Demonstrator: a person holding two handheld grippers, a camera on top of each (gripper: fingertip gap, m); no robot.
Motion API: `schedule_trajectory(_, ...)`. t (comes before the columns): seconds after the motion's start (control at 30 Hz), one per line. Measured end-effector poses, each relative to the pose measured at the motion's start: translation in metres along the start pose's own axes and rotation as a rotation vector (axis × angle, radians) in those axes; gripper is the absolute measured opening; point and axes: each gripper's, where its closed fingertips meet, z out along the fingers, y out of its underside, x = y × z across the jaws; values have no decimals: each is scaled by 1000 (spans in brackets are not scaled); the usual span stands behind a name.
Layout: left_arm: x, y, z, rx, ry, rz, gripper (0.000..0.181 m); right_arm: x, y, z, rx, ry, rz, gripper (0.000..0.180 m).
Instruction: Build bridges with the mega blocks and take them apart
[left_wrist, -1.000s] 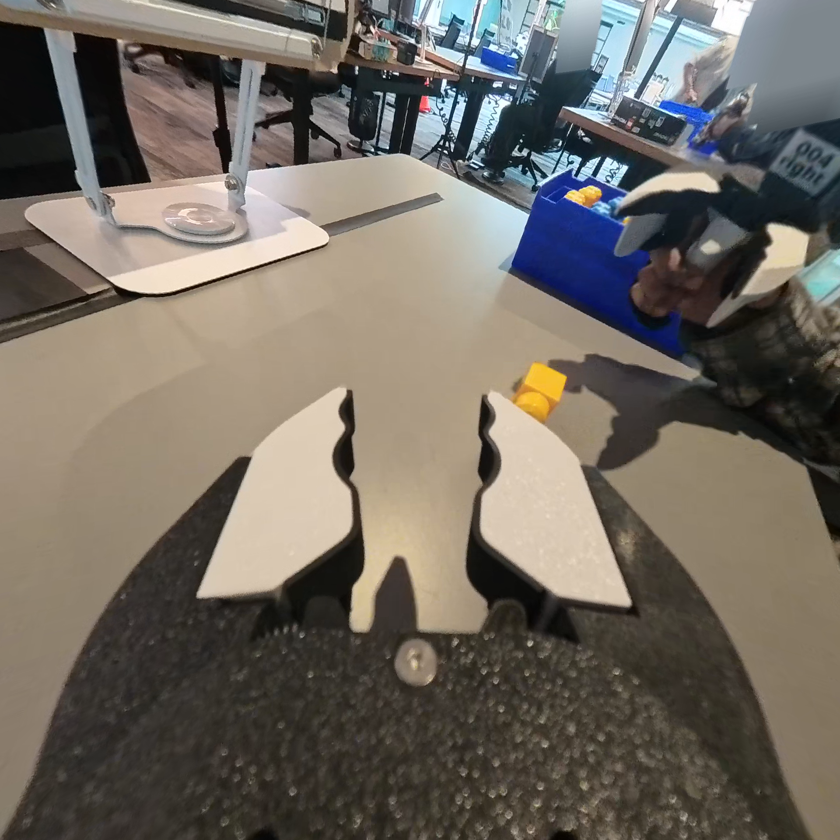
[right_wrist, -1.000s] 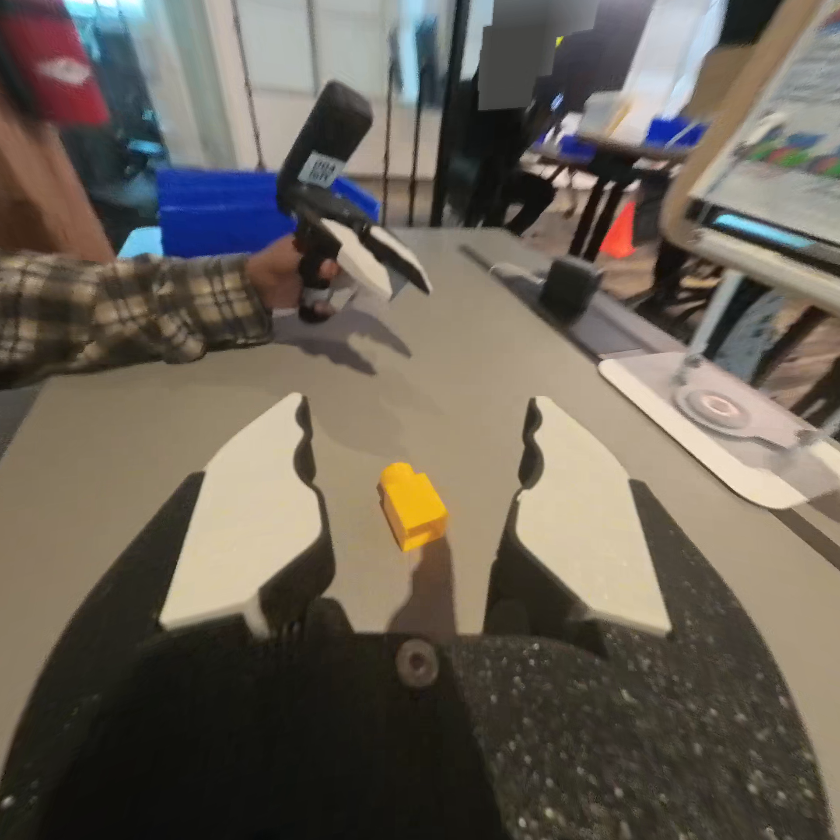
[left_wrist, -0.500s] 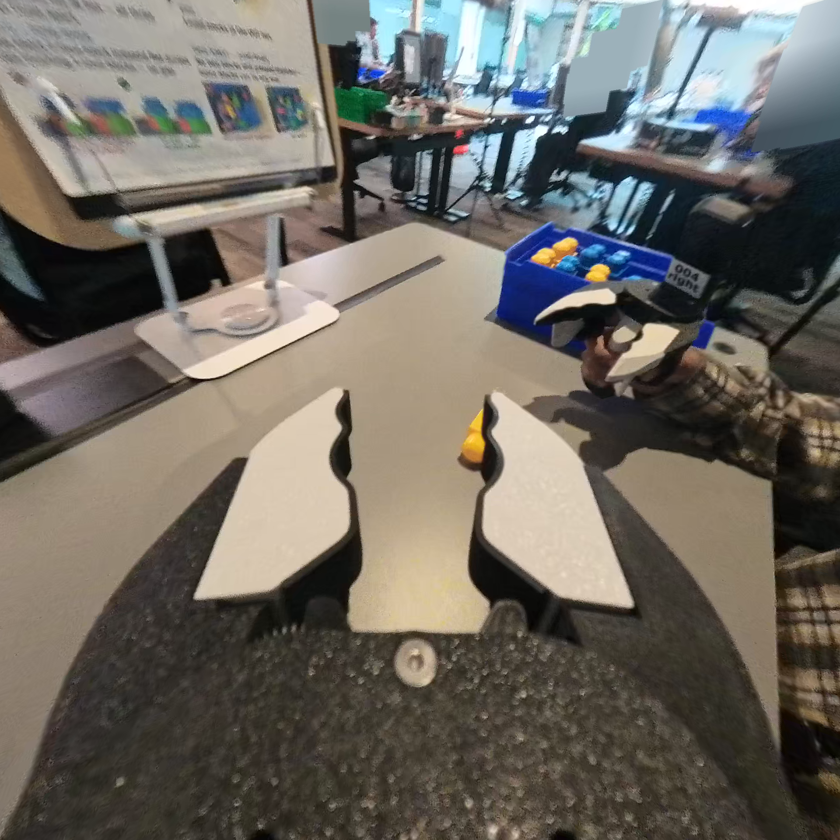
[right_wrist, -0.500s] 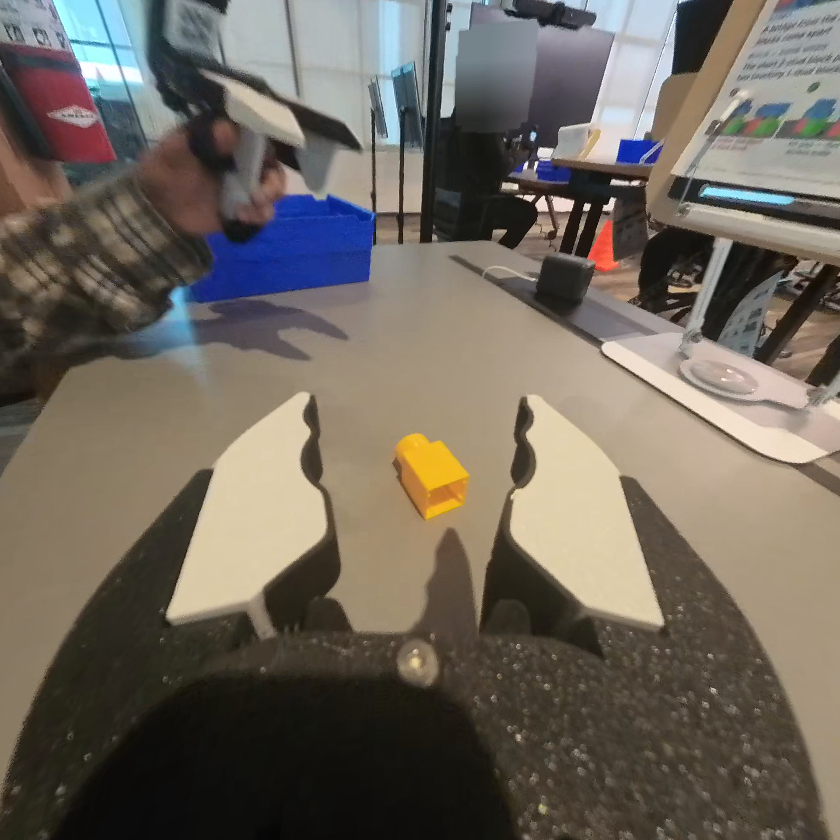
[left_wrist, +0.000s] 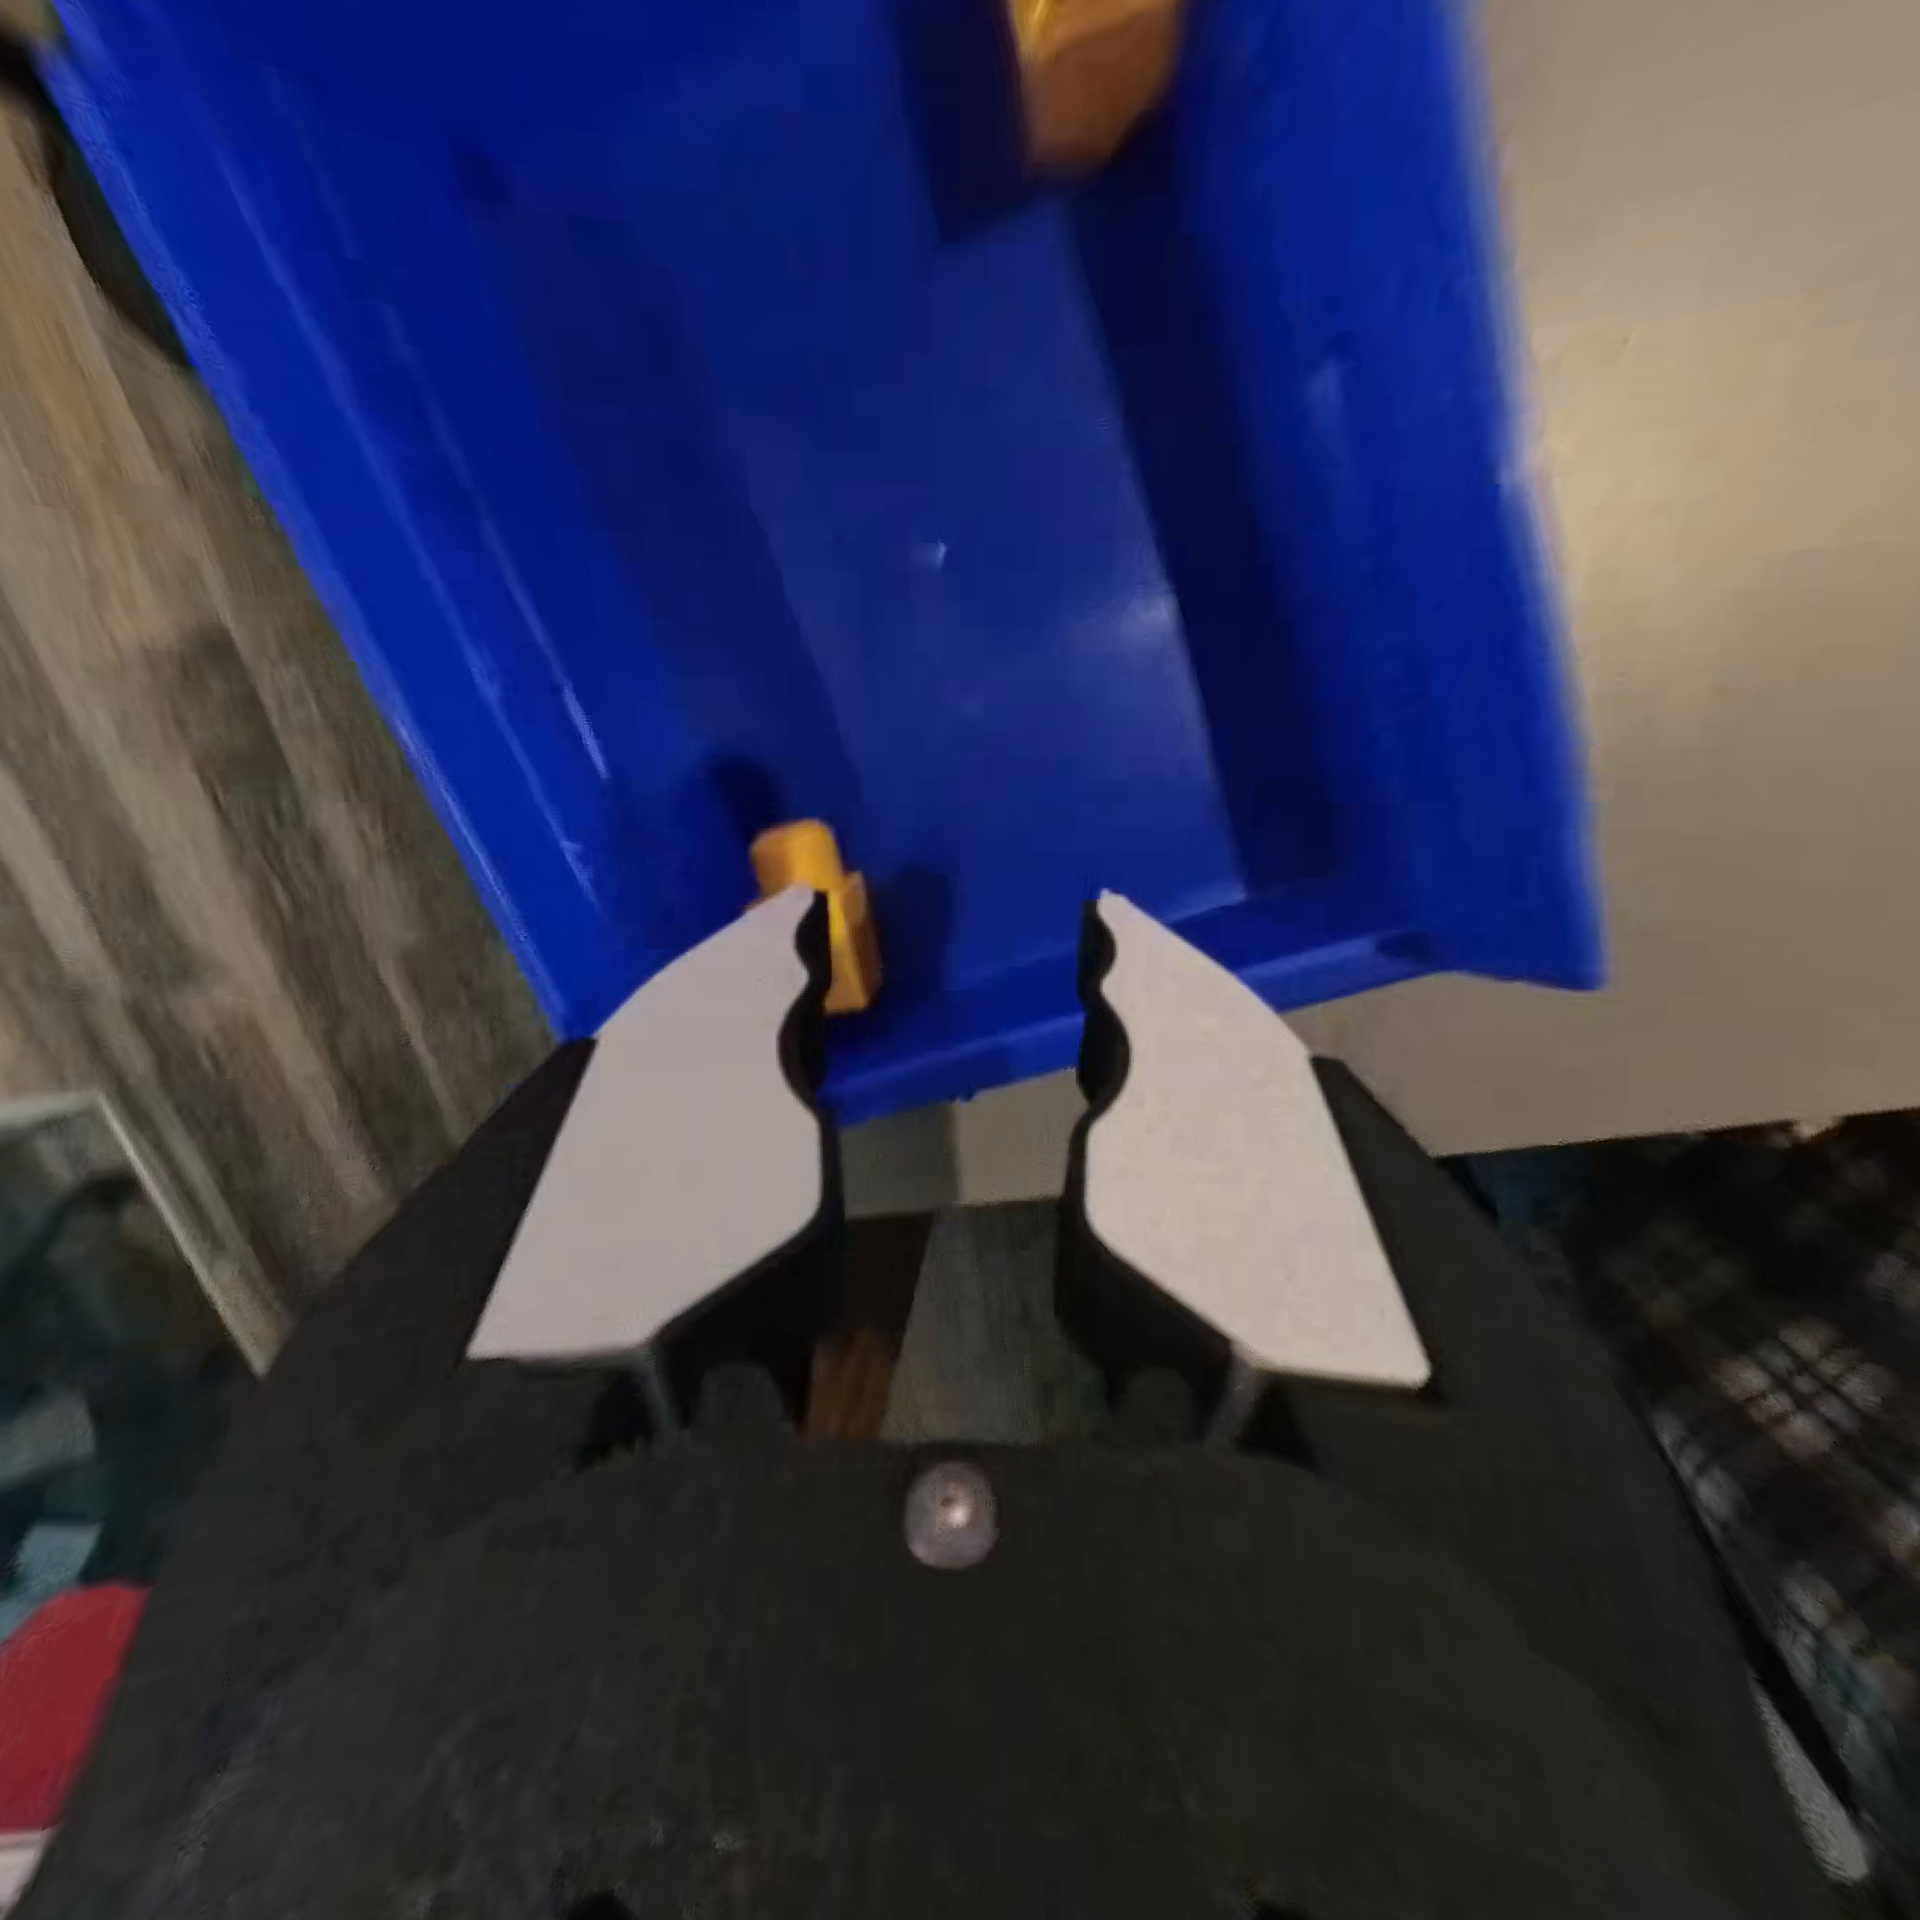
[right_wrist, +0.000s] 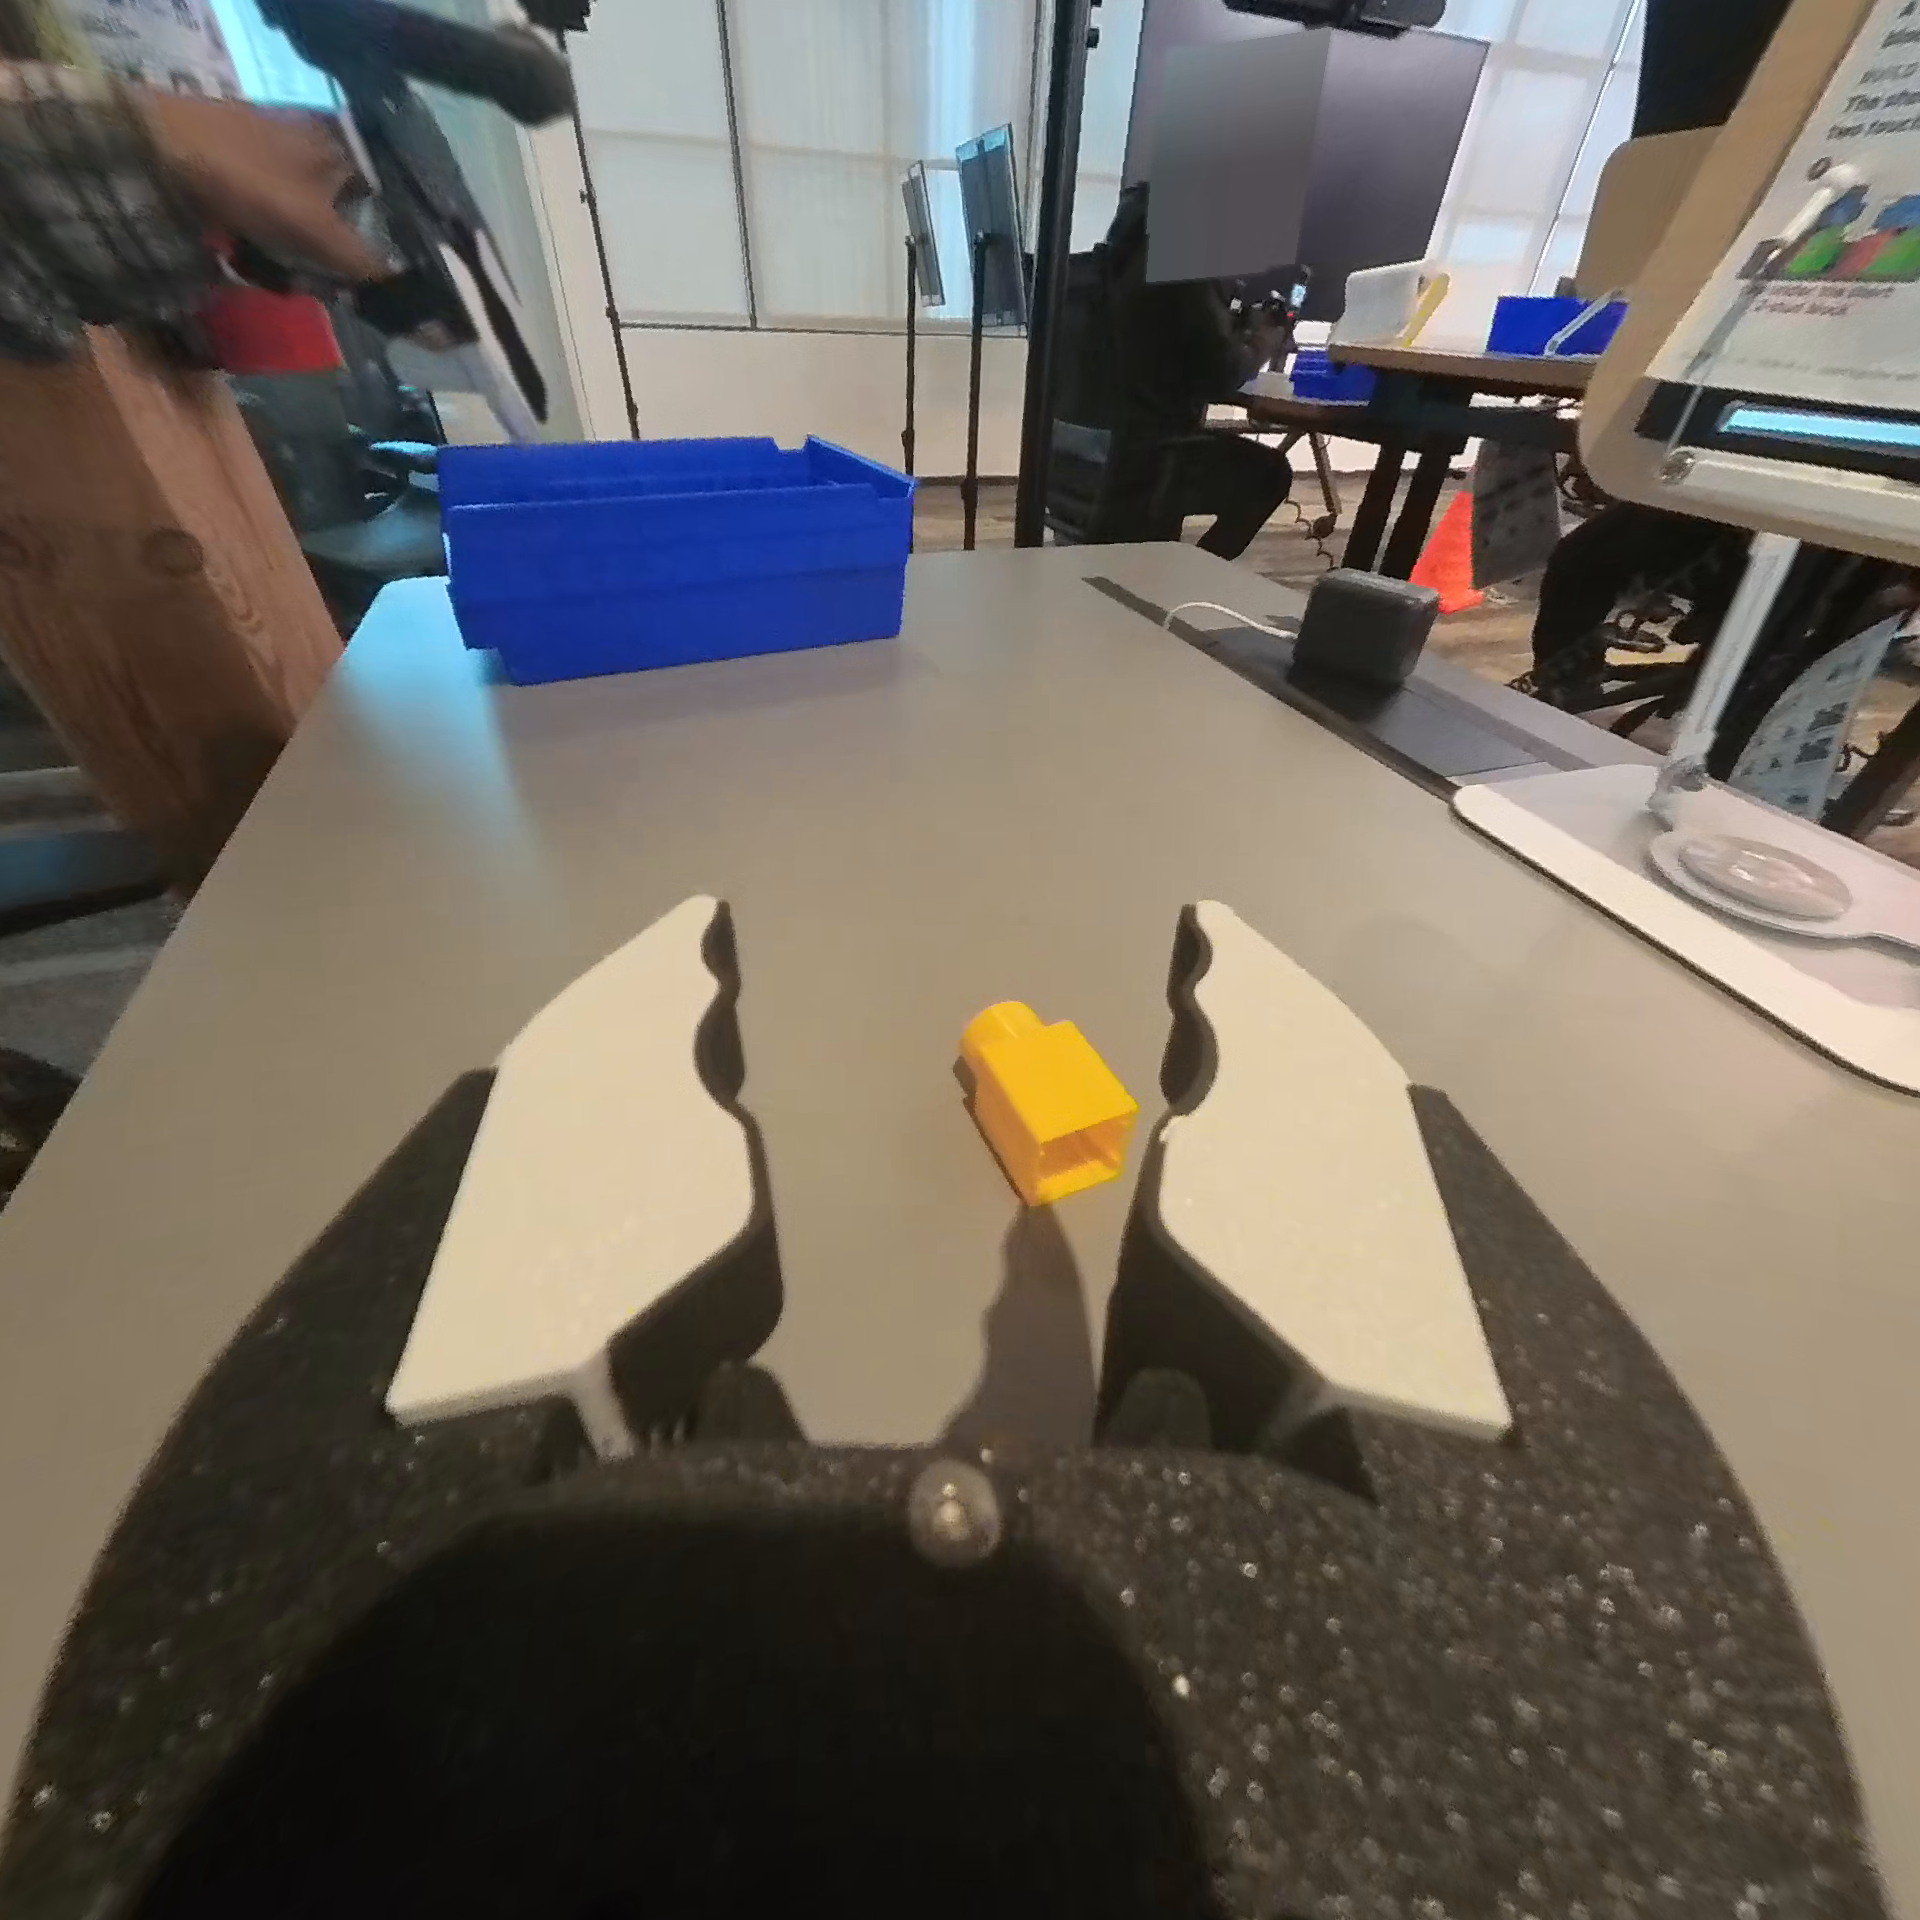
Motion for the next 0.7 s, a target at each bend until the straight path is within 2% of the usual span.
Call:
schedule_trajectory(0.1,-13,15,32,-118,-28,-13,45,-2,0,1,-9,-4,-20,79)
schedule_trajectory(0.27,-22,14,64,-176,-42,-39,45,-1,-5,-3,15,-1,-18,78)
schedule_trajectory(0.7,-42,30,93,-352,-134,-118,45,-6,-11,-6,29,-19,-32,76)
